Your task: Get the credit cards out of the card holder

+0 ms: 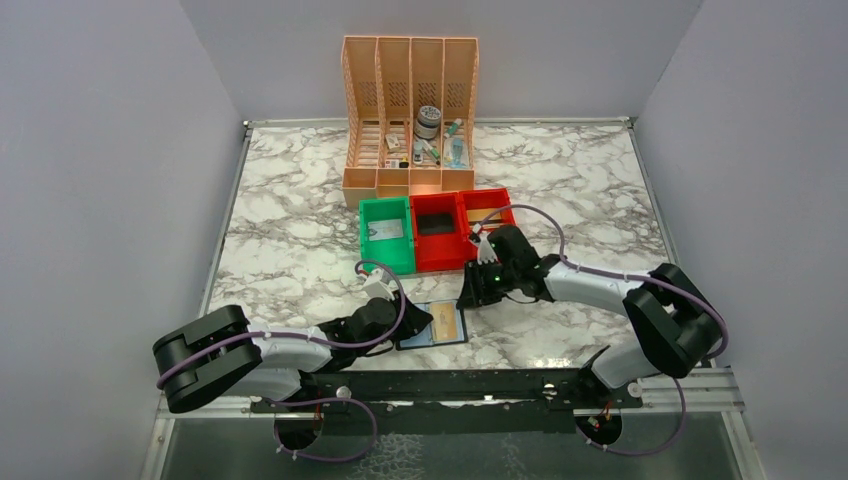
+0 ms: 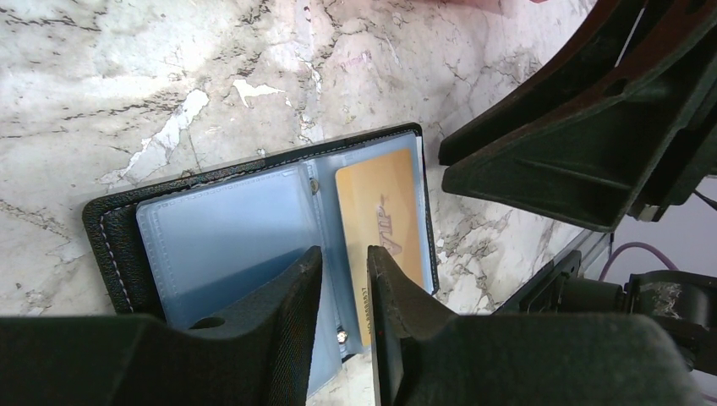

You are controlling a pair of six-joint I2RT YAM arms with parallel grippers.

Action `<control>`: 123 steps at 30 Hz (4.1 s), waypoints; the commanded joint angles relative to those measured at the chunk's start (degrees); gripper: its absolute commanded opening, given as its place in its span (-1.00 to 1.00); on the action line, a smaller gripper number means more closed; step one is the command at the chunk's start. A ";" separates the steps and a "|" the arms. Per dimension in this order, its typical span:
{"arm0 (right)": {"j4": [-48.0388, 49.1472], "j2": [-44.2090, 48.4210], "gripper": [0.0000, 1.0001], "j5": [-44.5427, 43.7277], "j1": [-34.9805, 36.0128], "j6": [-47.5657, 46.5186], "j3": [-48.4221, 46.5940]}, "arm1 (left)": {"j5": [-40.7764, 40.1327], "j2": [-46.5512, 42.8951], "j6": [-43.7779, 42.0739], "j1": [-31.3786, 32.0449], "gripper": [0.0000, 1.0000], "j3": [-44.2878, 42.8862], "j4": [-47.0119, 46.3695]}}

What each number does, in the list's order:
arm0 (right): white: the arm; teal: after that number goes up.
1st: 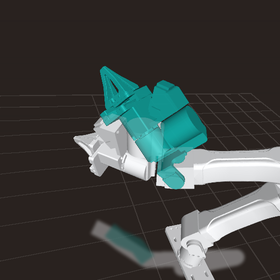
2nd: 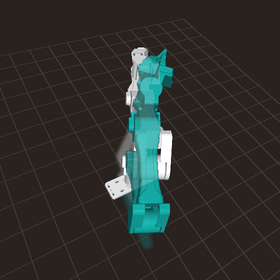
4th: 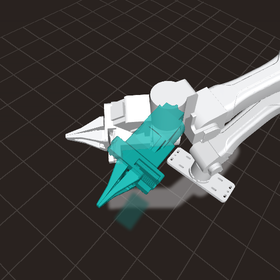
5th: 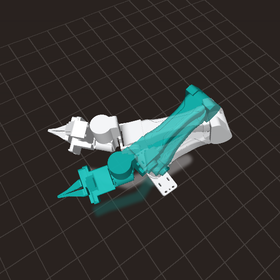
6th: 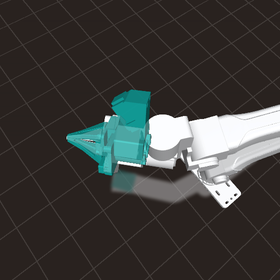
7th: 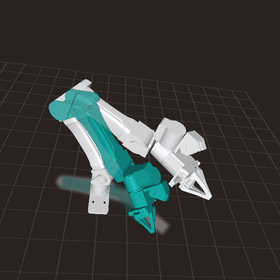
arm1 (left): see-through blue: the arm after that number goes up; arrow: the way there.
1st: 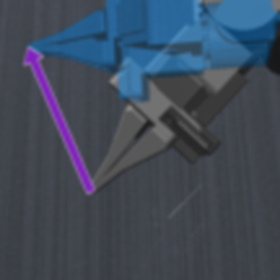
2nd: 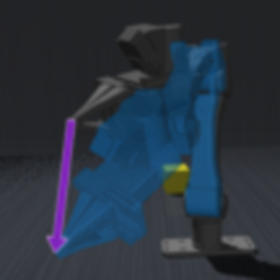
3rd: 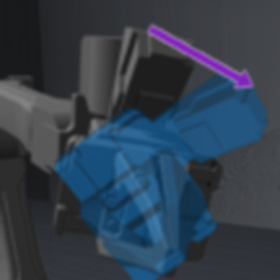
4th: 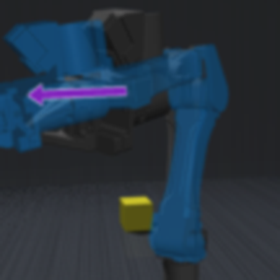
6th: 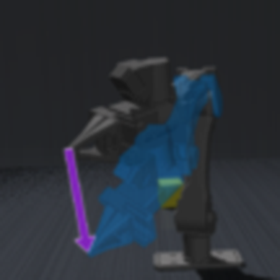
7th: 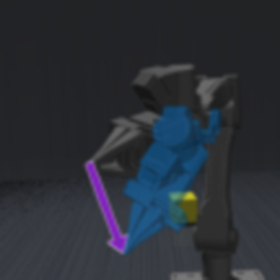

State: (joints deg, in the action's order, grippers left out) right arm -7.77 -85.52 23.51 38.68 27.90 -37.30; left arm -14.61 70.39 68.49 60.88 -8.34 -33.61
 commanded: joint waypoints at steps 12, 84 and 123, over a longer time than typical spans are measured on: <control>7.03 -0.77 -0.44 13.75 0.79 1.32 0.77 | 0.38 -0.34 -0.58 0.26 -0.38 -0.47 0.73; 12.86 -1.86 -0.44 14.53 3.59 2.96 0.97 | -0.24 -3.36 1.91 0.20 -0.77 1.39 4.16; 11.43 -9.69 -0.46 1.39 4.30 7.53 4.29 | 0.69 -7.90 4.83 0.18 -1.00 4.35 2.68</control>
State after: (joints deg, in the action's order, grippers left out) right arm 7.16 -92.97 33.69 42.98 37.34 -34.72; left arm -13.47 63.83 72.79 60.88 -4.71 -30.00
